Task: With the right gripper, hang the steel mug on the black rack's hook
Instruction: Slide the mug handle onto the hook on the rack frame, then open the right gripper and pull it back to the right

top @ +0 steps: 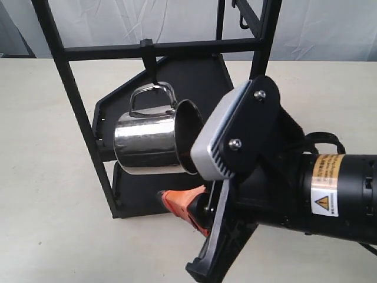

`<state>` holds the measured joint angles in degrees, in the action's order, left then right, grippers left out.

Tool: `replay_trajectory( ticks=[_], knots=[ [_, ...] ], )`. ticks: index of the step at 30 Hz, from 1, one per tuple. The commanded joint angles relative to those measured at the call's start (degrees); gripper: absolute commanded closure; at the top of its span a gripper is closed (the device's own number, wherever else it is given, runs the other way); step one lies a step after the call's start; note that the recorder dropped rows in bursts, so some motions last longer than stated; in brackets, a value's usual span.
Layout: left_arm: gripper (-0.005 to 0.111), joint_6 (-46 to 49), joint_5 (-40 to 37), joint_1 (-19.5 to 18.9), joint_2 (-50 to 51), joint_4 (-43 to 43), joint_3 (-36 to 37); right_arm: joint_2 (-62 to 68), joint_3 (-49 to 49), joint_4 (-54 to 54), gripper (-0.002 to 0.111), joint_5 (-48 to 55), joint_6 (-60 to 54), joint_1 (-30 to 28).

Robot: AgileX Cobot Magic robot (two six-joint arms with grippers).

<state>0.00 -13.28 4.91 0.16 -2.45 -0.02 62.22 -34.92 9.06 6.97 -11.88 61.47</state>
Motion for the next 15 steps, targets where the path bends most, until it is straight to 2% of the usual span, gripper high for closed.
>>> replay_trajectory(
  ticks=[1,12,15],
  knots=[
    [0.105,0.0,0.01,0.43,-0.16,-0.17,0.02,-3.74,0.3,-2.8,0.056,1.52,0.3,-0.33],
    [0.105,0.0,0.01,0.43,-0.16,-0.17,0.02,-6.41,0.3,-3.96,0.057,5.16,1.48,-2.83],
    [0.105,0.0,0.01,0.43,-0.16,-0.17,0.02,-8.06,0.3,-5.66,0.066,5.5,3.14,-2.83]
  ],
)
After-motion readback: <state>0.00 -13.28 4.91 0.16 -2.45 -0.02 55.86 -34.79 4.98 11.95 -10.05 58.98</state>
